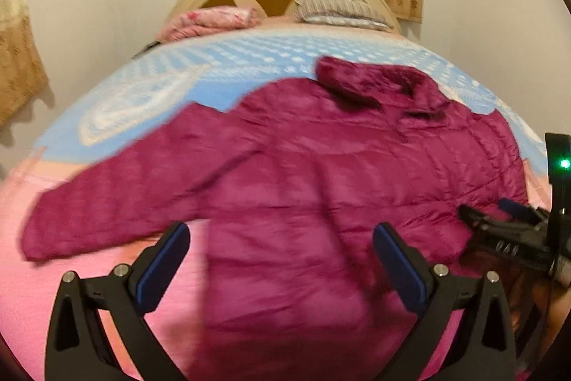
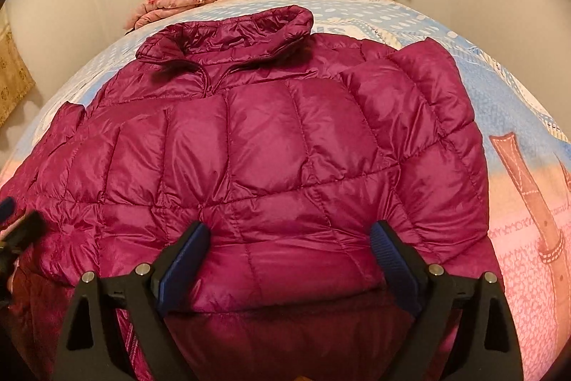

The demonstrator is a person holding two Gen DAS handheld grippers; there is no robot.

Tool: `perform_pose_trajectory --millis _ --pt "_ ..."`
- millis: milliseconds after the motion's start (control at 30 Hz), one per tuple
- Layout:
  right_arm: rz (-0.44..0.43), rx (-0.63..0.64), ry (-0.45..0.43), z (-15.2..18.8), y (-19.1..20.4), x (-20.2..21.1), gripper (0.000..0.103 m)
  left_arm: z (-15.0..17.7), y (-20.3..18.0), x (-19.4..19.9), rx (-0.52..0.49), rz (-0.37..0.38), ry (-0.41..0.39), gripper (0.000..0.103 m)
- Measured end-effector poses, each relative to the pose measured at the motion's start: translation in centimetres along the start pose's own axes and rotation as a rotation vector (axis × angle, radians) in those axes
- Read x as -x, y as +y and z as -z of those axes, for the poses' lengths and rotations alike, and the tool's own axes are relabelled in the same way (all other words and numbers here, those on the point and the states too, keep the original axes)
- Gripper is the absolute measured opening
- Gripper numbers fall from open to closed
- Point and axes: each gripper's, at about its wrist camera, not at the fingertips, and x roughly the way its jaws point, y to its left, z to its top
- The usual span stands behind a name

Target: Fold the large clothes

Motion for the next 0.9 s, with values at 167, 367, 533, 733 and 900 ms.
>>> perform_pose_trajectory --millis 167,367,533,733,900 --pt "-0.005 -0.003 -0.006 0.1 -0.2 0.2 0.093 1.0 6.6 0.4 0.024 -0.067 0.060 0.103" --pt "-0.030 -0.020 -0.018 0.2 -0.5 0.5 0.093 2.9 17.5 -0.3 0.215 -0.225 0.127 0.103" --pt "-0.042 -0.030 -0.024 0.3 -0.7 0.7 0.093 3.7 25.8 0.4 0.452 -0.241 0.091 0.103" --pt "-0.041 -0.029 -0.024 0.3 -0.7 0.7 0.093 4.1 29.5 -1.2 0.607 -0.159 0.067 0.103" --pt "-0.042 -0.030 -0.024 0.3 -0.7 0.7 0.093 4.8 30.0 -3.2 0.660 -0.135 0.093 0.099"
